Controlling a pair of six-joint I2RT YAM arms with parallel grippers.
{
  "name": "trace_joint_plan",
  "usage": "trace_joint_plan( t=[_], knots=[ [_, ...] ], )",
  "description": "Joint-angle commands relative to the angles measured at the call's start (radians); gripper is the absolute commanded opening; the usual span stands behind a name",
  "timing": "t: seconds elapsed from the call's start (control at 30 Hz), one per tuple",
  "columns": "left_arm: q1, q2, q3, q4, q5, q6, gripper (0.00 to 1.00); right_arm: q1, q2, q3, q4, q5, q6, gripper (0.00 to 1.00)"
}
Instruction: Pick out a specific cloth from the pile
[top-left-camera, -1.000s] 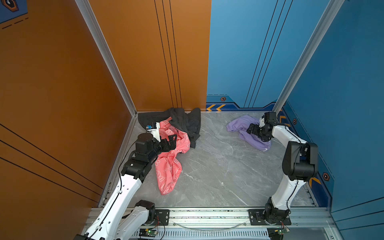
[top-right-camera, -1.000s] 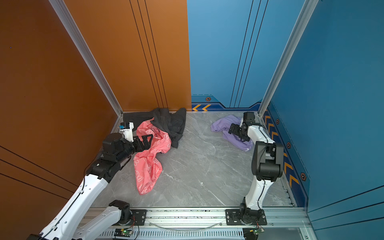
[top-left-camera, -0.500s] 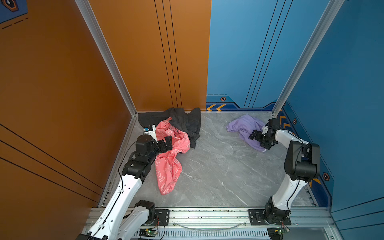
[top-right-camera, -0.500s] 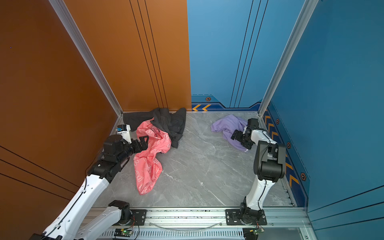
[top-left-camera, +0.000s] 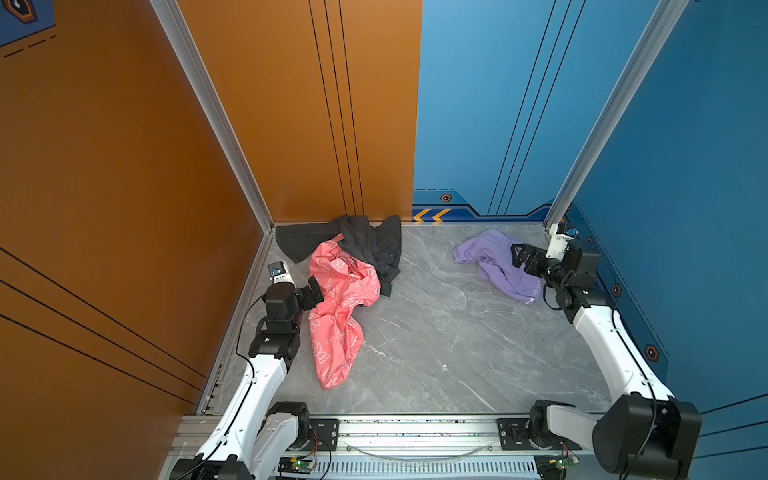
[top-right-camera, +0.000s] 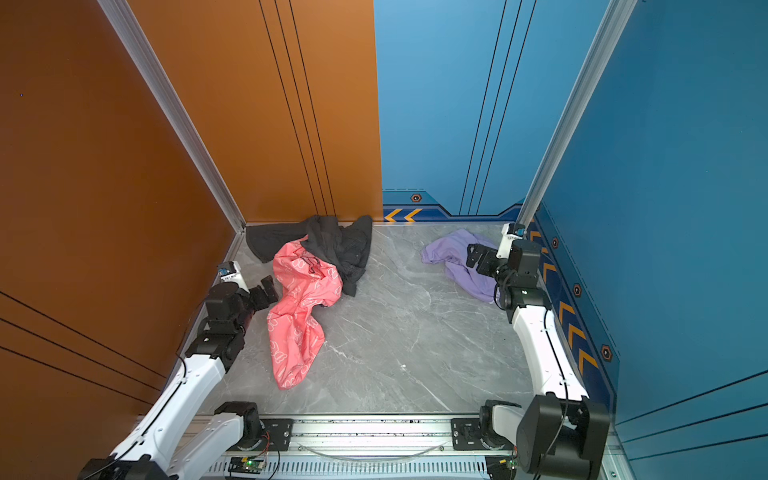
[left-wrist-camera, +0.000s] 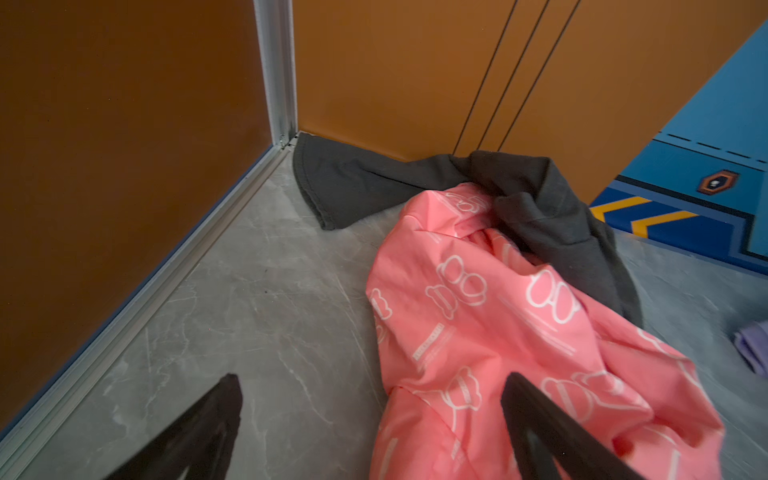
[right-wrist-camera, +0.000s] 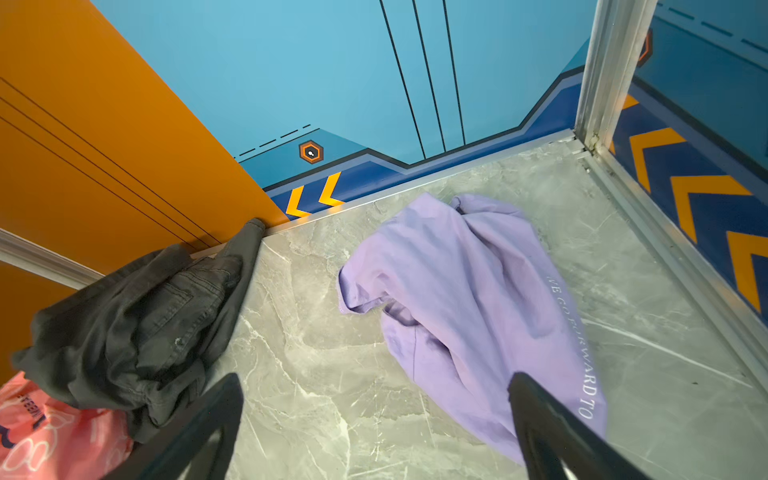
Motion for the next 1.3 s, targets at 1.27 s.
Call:
trace_joint_plan(
  t=[1.27],
  knots=[
    [-0.08,0.513,-0.267,0.93,-0.142,0.268,0.98,0.109,0.39,-0.506,0.946,0.251,-0.222,1.0]
  ],
)
